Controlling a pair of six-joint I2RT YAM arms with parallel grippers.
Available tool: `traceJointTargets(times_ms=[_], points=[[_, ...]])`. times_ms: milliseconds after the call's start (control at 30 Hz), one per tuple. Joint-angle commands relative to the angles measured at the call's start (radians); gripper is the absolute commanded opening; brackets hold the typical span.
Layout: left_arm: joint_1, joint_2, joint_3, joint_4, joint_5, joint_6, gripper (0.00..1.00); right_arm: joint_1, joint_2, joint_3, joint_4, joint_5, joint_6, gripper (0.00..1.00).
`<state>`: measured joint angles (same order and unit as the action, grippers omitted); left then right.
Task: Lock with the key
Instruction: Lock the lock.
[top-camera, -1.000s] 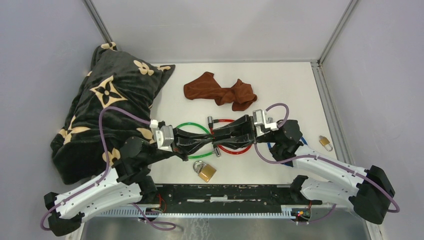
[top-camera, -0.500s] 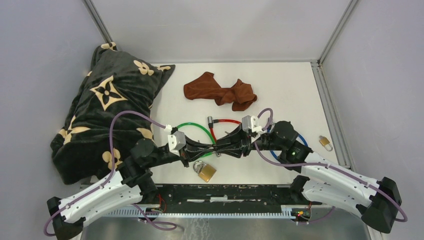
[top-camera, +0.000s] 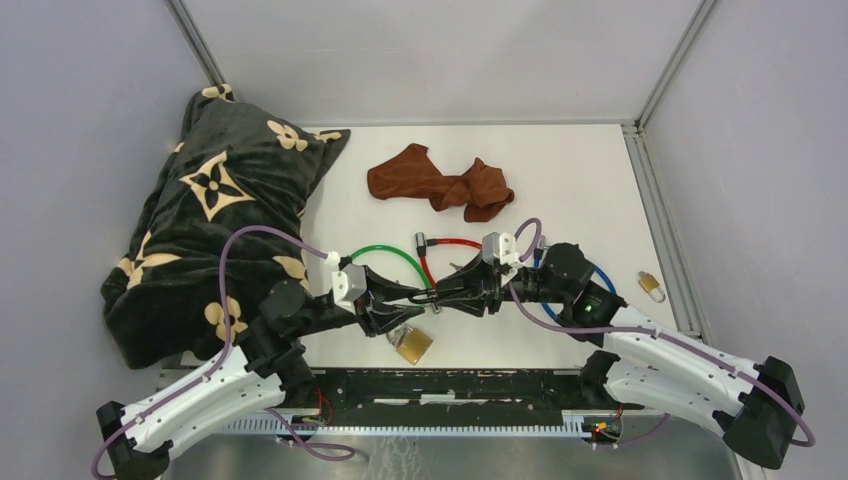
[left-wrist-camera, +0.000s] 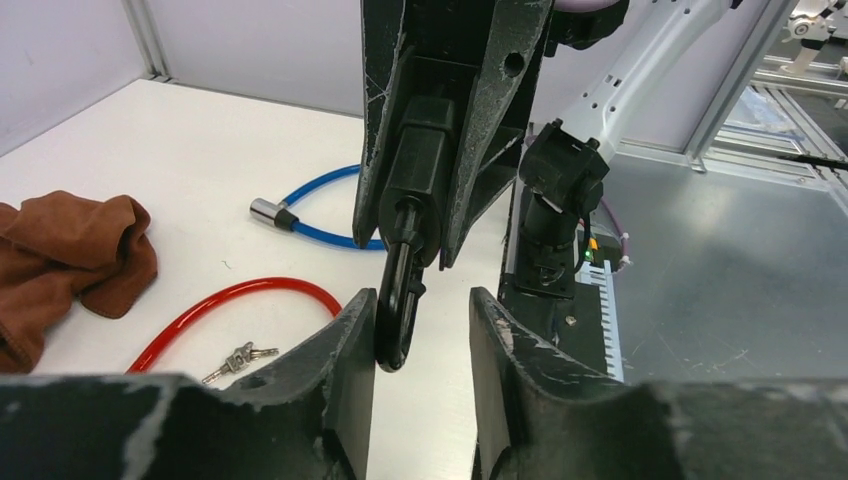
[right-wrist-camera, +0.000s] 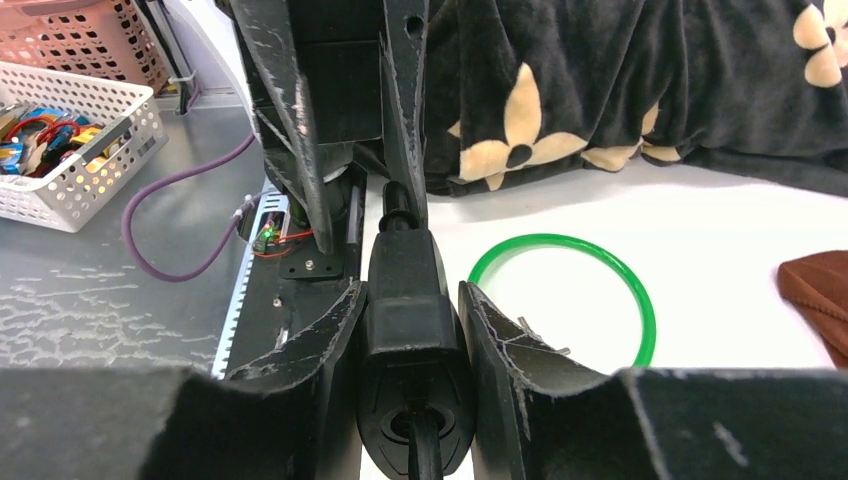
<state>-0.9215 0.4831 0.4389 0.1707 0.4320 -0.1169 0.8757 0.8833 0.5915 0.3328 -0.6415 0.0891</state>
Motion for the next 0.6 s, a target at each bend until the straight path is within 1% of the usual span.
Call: traceJointTargets(times_ms=[0, 133, 267, 433, 567], points=[[0.007, -0.023, -0.007, 0.095, 0.022, -0.068, 0.46, -0.015, -0.006, 0.003, 0.08, 0.064, 0.013, 0.0], [0.011, -0.02, -0.022, 0.111, 0.019, -0.075, 0.53, -0.015, 0.003, 0.004, 0.101, 0.04, 0.03, 0.0], [0.011, 0.005, -0.042, 0.143, 0.013, -0.088, 0.57, -0.015, 0.014, 0.009, 0.13, 0.006, 0.049, 0.0], [0.01, 0.035, -0.057, 0.165, 0.016, -0.092, 0.57, -0.015, 0.022, 0.011, 0.147, -0.017, 0.063, 0.0], [0.01, 0.042, -0.062, 0.135, 0.016, -0.086, 0.49, -0.014, 0.019, 0.011, 0.15, -0.021, 0.063, 0.0]])
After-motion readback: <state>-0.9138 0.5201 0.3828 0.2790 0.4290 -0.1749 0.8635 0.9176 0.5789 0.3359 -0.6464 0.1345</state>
